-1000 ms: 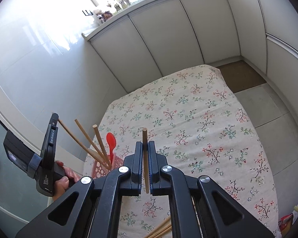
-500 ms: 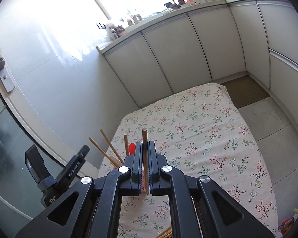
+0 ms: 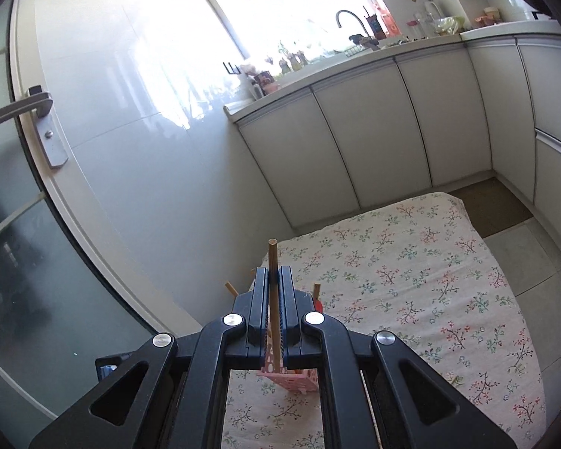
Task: Organize utensils
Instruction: 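Lower the chopstick into the pink holder and open the left tool, then lower the chopstick into the pink holder and open the right tool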
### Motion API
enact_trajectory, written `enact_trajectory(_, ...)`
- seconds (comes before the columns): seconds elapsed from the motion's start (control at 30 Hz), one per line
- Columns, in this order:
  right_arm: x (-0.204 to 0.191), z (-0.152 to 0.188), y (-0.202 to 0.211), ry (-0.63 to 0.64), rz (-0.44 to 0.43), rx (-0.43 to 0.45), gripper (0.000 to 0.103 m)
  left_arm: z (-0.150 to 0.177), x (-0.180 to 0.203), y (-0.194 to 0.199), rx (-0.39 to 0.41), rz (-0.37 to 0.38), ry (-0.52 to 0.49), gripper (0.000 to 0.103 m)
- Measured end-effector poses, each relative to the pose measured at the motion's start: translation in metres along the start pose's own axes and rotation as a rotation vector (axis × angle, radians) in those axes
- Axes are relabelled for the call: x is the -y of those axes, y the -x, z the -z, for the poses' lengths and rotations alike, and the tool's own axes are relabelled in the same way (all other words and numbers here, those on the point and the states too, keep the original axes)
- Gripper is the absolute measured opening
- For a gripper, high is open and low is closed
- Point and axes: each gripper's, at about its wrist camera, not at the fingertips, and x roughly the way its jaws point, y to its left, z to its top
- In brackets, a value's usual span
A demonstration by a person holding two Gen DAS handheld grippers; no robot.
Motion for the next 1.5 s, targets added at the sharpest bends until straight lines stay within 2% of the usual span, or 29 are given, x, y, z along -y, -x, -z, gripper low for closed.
enact_trajectory(0.17,-0.02,0.013,-0.04,0.033,0.023,-0.021,0.005,-0.005,-0.006,-0.008,-0.033,0.029,0.003,0.084)
enact_trajectory(0.33,-0.042,0.034,-0.08,0.131,0.103,-0.063,0.005,-0.006,-0.012,-0.014,-0.045,0.037,0.009,0.084)
enact_trajectory(0.5,-0.058,0.051,-0.111,0.195,0.13,-0.094,0.005,-0.008,-0.014,-0.018,-0.046,0.048,0.012,0.084)
enact_trajectory(0.6,-0.064,0.052,-0.116,0.24,0.13,-0.093,0.006,-0.009,-0.011,-0.02,-0.046,0.041,-0.002,0.084)
enact_trajectory(0.73,-0.055,0.05,-0.117,0.231,0.111,-0.11,0.006,-0.009,-0.006,-0.021,-0.055,0.054,-0.02,0.084)
enact_trajectory(0.87,-0.045,0.043,-0.109,0.195,0.053,-0.105,0.006,-0.007,-0.001,-0.021,-0.067,0.074,-0.03,0.084)
enact_trajectory(0.97,-0.045,0.043,-0.104,0.222,0.069,-0.079,0.005,-0.006,0.0,-0.019,-0.068,0.083,-0.022,0.084)
enact_trajectory(1.2,-0.041,0.045,-0.101,0.229,0.06,-0.092,0.005,-0.006,-0.006,-0.021,-0.074,0.08,-0.001,0.084)
enact_trajectory(1.33,-0.036,0.051,-0.108,0.23,0.082,-0.116,0.005,-0.005,-0.005,-0.023,-0.079,0.077,-0.009,0.084)
enact_trajectory(1.5,-0.033,0.054,-0.116,0.207,0.065,-0.153,0.005,-0.005,-0.004,-0.023,-0.078,0.077,-0.012,0.084)
